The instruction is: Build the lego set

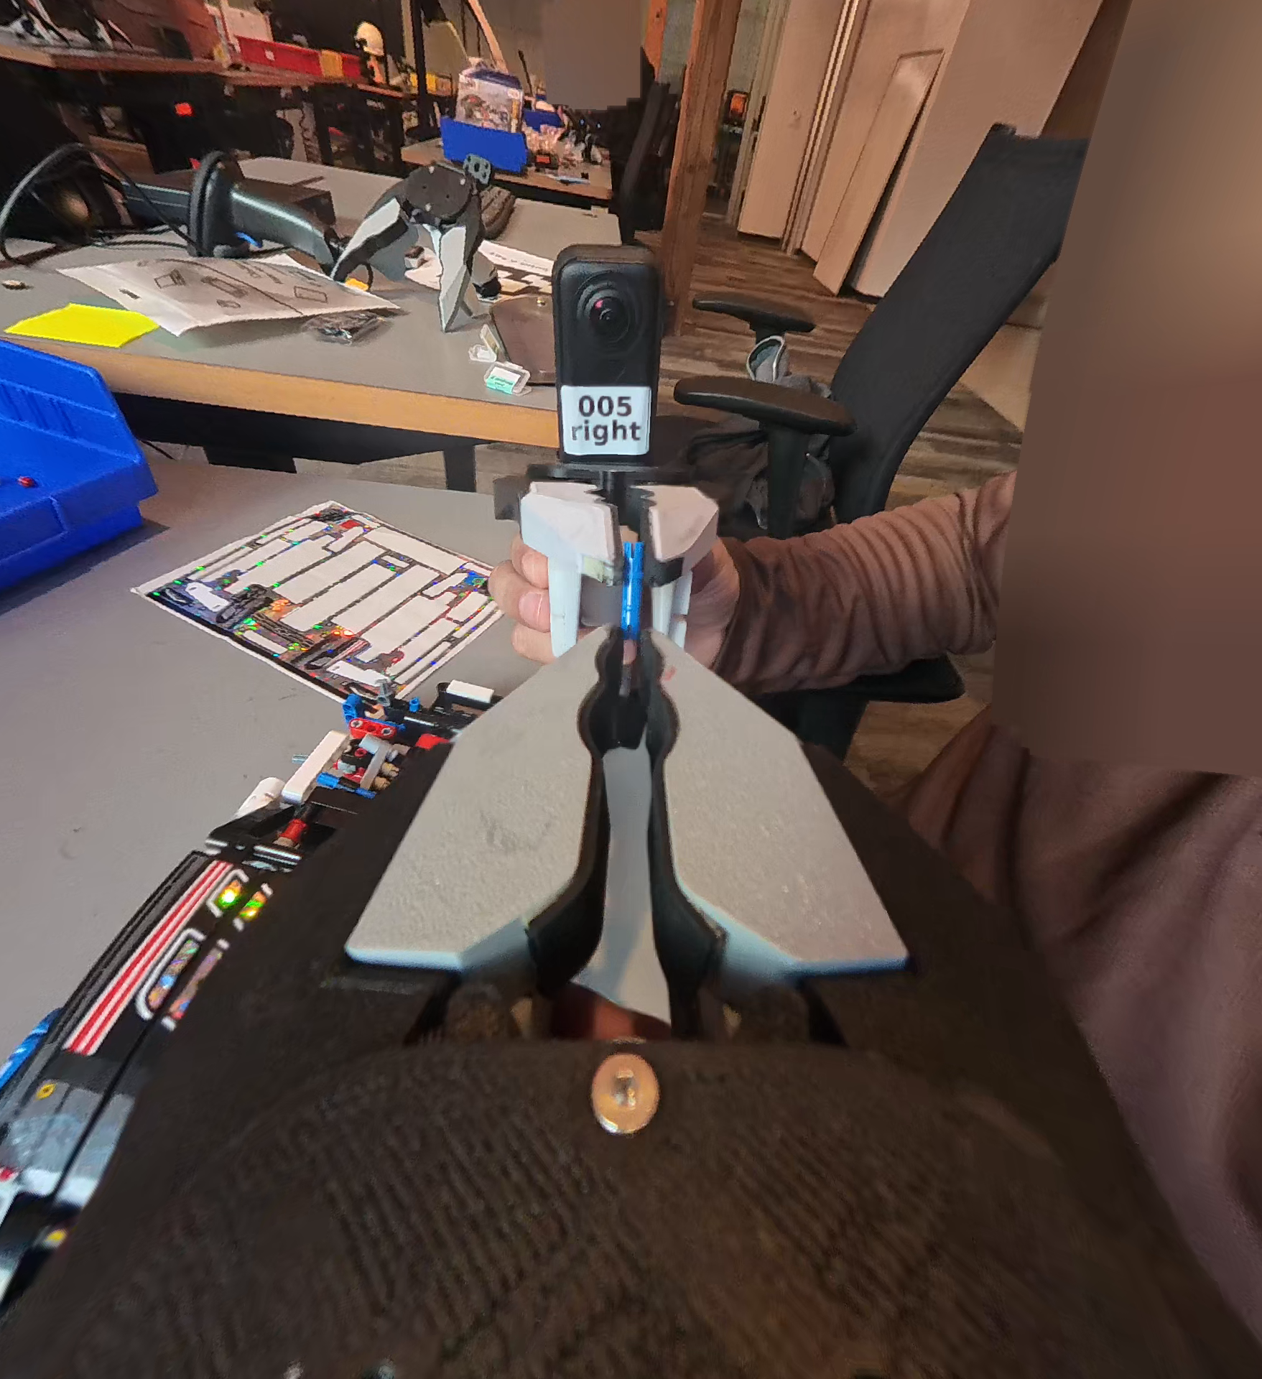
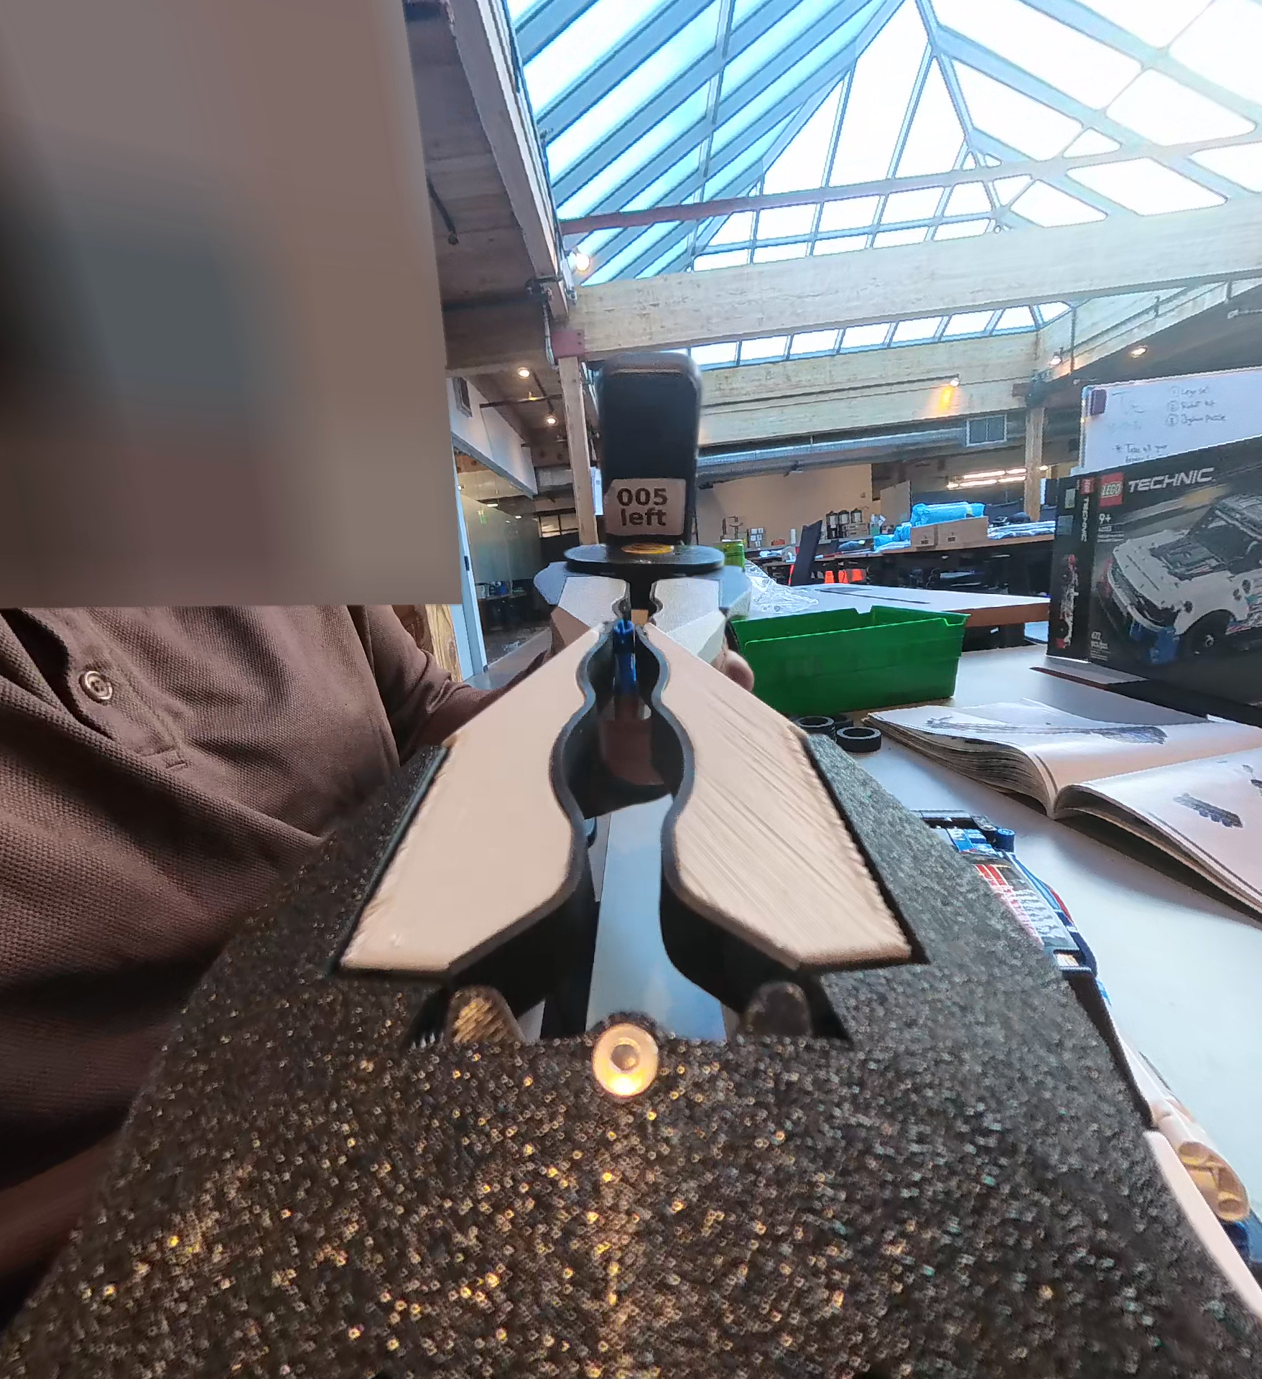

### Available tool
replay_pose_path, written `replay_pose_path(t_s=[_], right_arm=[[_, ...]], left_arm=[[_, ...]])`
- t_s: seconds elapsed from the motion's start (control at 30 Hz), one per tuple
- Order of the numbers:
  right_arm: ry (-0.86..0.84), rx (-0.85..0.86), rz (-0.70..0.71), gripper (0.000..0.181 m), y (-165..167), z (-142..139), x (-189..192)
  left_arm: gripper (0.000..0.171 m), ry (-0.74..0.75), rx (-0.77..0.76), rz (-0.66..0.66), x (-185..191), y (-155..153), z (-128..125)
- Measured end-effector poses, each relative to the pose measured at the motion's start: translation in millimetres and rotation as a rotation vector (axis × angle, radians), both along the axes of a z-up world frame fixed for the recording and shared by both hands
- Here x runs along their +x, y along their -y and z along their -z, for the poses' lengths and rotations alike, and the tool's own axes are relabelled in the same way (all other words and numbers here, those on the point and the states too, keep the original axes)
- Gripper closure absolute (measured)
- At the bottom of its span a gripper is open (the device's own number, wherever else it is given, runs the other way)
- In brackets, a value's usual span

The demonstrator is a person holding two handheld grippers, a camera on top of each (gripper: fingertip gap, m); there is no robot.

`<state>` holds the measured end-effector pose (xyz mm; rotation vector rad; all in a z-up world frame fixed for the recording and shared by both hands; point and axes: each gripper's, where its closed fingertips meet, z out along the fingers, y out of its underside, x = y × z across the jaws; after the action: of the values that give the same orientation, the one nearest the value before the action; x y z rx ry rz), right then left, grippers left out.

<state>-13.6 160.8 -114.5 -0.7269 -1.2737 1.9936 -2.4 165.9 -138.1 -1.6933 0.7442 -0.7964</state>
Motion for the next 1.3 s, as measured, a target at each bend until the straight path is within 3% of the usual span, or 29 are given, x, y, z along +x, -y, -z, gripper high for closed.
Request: replay_pose_path(t_s=[0.23, 0.43, 0.57, 0.7, 0.93, 1.17, 1.3], right_arm=[[0.092, 0.067, 0.078, 0.176, -5, 5, -6], [0.304, 0.349, 0.282, 0.175, -12, 28, -10], [0.391, 0.402, 0.365, 0.177, -20, 36, -4], [0.514, 0.43, 0.489, 0.177, -45, 57, 1], [0.696, 0.526, 0.581, 0.176, -59, 104, -1], [0.704, 0.675, 0.631, 0.177, -64, 120, -16], [0.661, 0.798, 0.67, 0.177, -60, 122, -17]], left_arm=[[0.17, -0.206, 0.143, -0.092, -8, -7, 5], [0.171, -0.495, 0.273, -0.165, -18, -18, 24], [0.17, -0.417, 0.254, -0.124, -9, -23, 29], [0.151, -0.505, 0.183, -0.163, -26, -39, 50], [0.148, -0.553, -0.025, -0.088, -37, -48, 96], [0.156, -0.594, 0.031, -0.082, -40, -64, 92], [0.171, -0.655, 0.075, -0.044, -46, -86, 79]])
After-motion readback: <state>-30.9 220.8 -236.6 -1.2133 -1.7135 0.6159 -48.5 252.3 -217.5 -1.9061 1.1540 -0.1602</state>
